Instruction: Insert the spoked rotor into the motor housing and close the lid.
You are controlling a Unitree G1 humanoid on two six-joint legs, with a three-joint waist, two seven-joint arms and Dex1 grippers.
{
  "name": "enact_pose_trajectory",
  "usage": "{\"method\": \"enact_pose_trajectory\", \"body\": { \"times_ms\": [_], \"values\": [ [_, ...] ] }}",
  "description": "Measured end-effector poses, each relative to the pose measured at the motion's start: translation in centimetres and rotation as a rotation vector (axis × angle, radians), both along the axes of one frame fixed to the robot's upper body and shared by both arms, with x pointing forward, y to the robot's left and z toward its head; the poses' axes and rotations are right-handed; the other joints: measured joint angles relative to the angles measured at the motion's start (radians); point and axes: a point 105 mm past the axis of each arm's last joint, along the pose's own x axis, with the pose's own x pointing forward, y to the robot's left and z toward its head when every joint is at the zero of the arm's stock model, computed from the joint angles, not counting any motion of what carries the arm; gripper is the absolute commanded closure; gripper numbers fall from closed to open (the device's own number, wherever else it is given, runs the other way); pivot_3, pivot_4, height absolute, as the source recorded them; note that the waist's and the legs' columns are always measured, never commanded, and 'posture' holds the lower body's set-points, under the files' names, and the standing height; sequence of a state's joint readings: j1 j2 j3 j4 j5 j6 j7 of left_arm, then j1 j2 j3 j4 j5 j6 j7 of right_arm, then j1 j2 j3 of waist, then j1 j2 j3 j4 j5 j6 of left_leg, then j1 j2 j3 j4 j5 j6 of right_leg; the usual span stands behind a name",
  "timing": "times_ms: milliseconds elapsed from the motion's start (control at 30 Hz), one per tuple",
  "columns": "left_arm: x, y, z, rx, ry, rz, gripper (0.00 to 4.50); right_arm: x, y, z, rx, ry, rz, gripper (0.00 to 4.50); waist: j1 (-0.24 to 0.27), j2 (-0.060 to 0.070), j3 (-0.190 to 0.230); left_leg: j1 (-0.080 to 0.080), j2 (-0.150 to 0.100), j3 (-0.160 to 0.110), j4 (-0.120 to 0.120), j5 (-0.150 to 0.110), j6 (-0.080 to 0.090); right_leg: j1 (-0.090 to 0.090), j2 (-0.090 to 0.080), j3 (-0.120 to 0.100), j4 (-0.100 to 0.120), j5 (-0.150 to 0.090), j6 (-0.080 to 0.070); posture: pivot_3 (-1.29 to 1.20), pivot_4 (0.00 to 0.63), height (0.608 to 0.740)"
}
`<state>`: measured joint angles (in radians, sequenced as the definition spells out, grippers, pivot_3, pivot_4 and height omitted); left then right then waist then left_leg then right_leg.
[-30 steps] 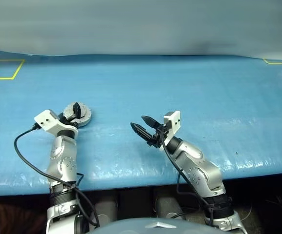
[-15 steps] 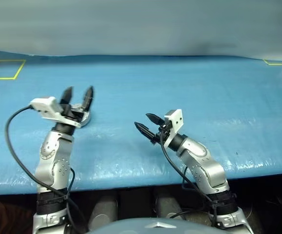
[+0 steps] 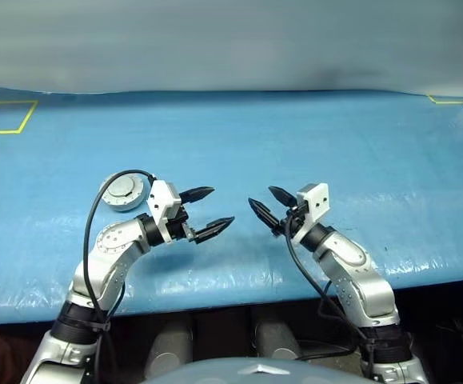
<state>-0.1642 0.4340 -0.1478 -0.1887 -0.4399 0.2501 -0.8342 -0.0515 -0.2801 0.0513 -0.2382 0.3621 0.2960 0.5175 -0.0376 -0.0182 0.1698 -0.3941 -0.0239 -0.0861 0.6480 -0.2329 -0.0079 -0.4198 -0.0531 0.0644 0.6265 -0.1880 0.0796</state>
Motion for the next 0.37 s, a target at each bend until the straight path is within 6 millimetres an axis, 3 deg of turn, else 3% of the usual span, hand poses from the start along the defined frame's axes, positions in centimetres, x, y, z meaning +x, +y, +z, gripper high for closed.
{"method": "enact_pose_trajectory", "body": {
  "times_ms": [367],
  "values": [
    [0.33,0.58,-0.8,0.018,-0.009,0.042,0.01,0.27,0.07,0.26,-0.011,-0.008,0.012,1.04,0.001,0.0,0.0,0.0,0.0,0.0,0.0,0.0,0.0,0.0,0.0,0.0,0.0,0.0,0.0,0.0,0.15,0.74]
  ]
}}
